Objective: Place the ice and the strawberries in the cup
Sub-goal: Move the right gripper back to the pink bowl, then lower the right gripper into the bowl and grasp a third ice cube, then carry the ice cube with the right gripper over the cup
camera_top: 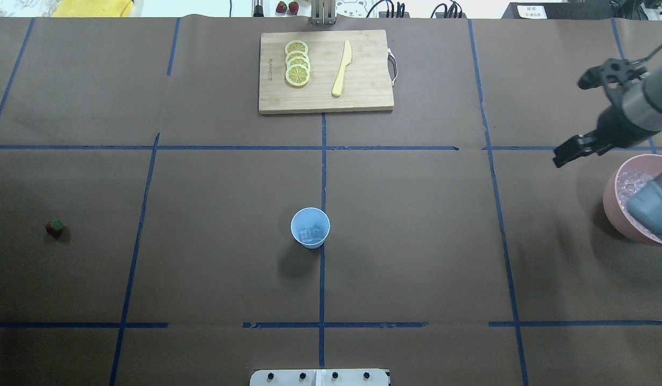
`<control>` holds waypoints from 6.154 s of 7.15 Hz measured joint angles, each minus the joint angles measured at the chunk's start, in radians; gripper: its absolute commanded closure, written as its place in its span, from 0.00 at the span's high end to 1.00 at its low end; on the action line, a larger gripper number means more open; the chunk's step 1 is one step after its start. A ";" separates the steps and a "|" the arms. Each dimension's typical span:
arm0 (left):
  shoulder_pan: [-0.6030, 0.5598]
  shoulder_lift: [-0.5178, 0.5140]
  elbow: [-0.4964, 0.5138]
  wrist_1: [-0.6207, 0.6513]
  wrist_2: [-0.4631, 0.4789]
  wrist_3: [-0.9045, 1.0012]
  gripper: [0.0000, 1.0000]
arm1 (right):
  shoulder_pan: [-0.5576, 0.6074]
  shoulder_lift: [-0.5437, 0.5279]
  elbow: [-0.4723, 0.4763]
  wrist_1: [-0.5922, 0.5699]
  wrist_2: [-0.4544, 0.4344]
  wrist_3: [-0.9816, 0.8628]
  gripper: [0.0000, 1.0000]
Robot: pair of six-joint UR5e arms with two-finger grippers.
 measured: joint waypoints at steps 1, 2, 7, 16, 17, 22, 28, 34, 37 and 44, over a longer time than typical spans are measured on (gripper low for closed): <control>0.000 0.000 0.000 0.000 0.000 0.000 1.00 | 0.070 -0.082 0.000 0.020 0.025 -0.134 0.99; 0.001 0.000 -0.001 0.000 0.000 0.000 1.00 | 0.112 -0.143 0.001 0.028 0.035 -0.233 0.99; 0.002 0.000 -0.001 0.000 -0.001 0.000 1.00 | 0.142 -0.233 -0.009 0.032 0.031 -0.319 0.98; 0.006 0.000 -0.004 0.000 -0.002 0.002 1.00 | 0.088 -0.275 -0.121 0.246 0.028 -0.186 0.90; 0.006 0.000 -0.004 0.000 -0.002 0.002 1.00 | 0.086 -0.289 -0.120 0.265 0.027 -0.186 0.87; 0.007 0.000 -0.001 0.000 -0.002 0.002 1.00 | 0.063 -0.306 -0.122 0.291 0.022 -0.185 0.31; 0.007 0.000 -0.001 0.000 -0.002 0.002 1.00 | 0.065 -0.308 -0.081 0.280 0.026 -0.186 0.04; 0.007 0.000 -0.001 0.000 -0.001 0.002 1.00 | 0.052 -0.042 0.055 0.087 0.022 -0.085 0.01; 0.007 0.000 0.000 -0.001 0.000 0.002 1.00 | -0.192 0.182 0.060 0.063 -0.107 0.301 0.00; 0.007 0.000 0.003 0.000 0.000 0.002 1.00 | -0.660 0.760 -0.142 -0.302 -0.458 0.769 0.03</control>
